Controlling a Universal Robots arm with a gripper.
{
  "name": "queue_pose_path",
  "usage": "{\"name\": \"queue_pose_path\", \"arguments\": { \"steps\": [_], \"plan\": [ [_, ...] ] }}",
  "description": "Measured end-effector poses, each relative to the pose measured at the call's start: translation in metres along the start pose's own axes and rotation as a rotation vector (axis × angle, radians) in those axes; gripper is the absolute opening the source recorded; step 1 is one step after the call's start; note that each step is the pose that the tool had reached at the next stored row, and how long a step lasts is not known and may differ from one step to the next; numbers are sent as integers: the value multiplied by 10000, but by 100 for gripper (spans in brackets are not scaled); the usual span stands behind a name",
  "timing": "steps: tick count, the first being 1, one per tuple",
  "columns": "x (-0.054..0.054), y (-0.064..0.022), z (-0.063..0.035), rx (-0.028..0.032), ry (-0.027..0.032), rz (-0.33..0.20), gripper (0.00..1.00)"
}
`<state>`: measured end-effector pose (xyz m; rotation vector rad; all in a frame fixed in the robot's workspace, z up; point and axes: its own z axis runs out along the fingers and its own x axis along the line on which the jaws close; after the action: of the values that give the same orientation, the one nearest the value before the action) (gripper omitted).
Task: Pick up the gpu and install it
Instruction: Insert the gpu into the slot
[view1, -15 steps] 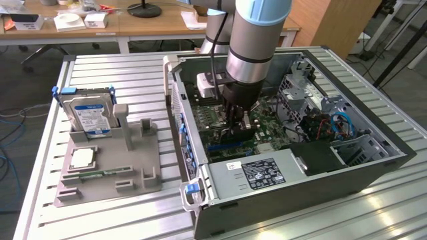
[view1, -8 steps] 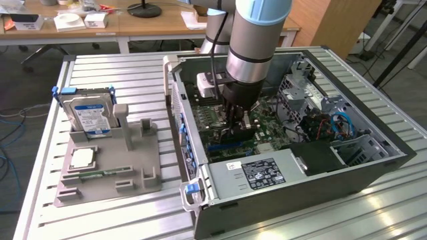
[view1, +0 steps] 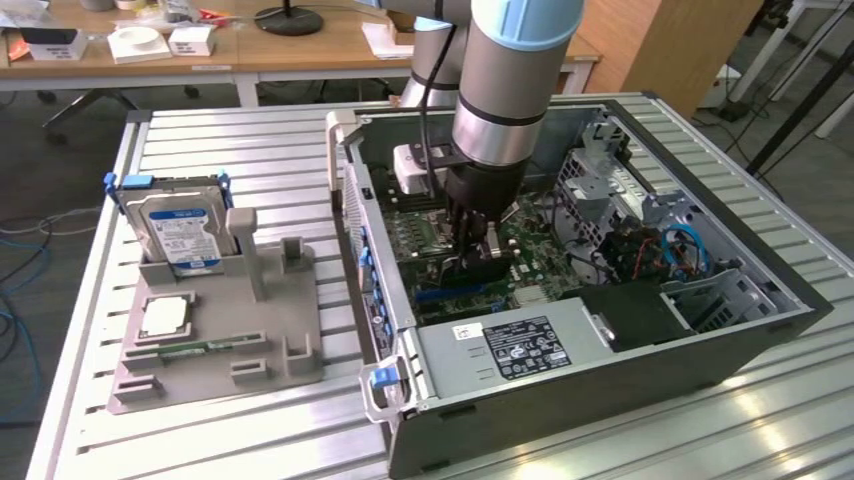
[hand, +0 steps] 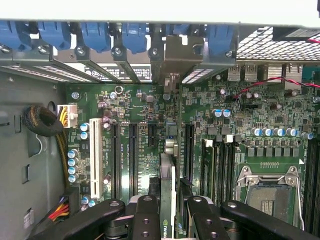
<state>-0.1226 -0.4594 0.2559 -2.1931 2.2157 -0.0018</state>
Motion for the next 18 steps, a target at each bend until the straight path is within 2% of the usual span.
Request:
{"name": "queue_pose_path", "arguments": {
  "steps": [18],
  "plan": [
    [-2,15,2,0,1,0,26]
  ]
}}
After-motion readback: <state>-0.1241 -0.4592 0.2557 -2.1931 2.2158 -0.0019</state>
